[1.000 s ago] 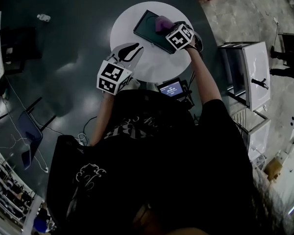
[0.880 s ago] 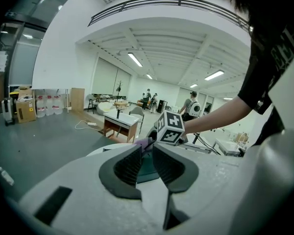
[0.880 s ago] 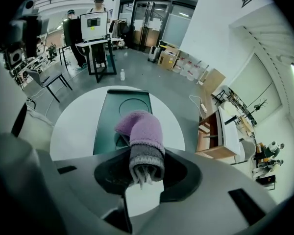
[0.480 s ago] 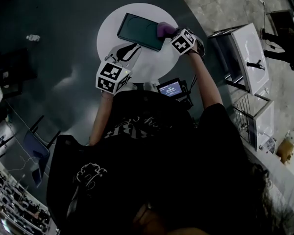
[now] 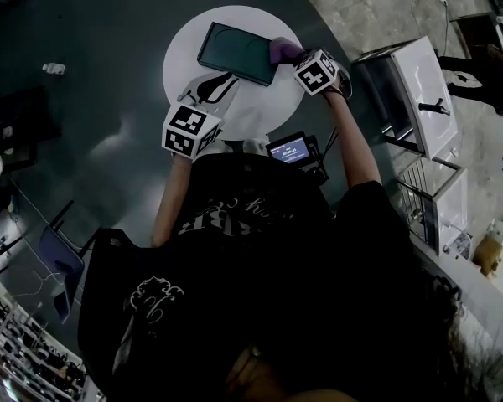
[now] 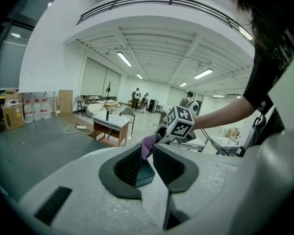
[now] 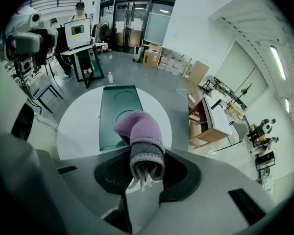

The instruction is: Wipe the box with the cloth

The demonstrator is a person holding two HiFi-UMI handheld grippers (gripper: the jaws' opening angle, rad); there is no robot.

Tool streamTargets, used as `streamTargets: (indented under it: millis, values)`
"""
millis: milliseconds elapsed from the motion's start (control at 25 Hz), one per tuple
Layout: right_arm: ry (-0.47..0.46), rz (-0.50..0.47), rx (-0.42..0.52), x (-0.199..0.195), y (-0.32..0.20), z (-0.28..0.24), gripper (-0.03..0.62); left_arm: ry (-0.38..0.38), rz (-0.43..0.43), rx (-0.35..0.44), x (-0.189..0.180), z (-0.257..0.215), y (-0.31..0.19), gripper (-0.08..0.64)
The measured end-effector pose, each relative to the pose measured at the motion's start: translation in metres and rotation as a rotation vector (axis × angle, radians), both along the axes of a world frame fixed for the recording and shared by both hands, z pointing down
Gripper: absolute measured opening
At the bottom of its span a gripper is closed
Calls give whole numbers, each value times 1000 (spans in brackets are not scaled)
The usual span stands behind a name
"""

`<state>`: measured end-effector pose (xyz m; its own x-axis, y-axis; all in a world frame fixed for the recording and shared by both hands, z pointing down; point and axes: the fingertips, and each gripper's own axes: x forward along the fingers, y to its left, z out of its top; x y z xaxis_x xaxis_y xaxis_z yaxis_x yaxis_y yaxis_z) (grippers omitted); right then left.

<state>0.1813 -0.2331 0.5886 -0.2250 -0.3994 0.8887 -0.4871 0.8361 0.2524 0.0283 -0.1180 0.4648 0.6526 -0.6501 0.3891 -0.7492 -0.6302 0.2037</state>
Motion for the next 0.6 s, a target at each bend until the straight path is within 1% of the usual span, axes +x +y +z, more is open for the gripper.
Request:
streamTargets:
  millis: [120,360,600]
  values:
    - [-30,-35,18,-25,-3,-8,117,-1,-24,-3,-10,1,0,80]
    - [-110,-144,-2,-108,6,-11,117,-5,-86,1,-34,-1,5,80]
    - [-118,-228,-36,-171,18,8,117,-11,-148,-8,-60,4,15,80]
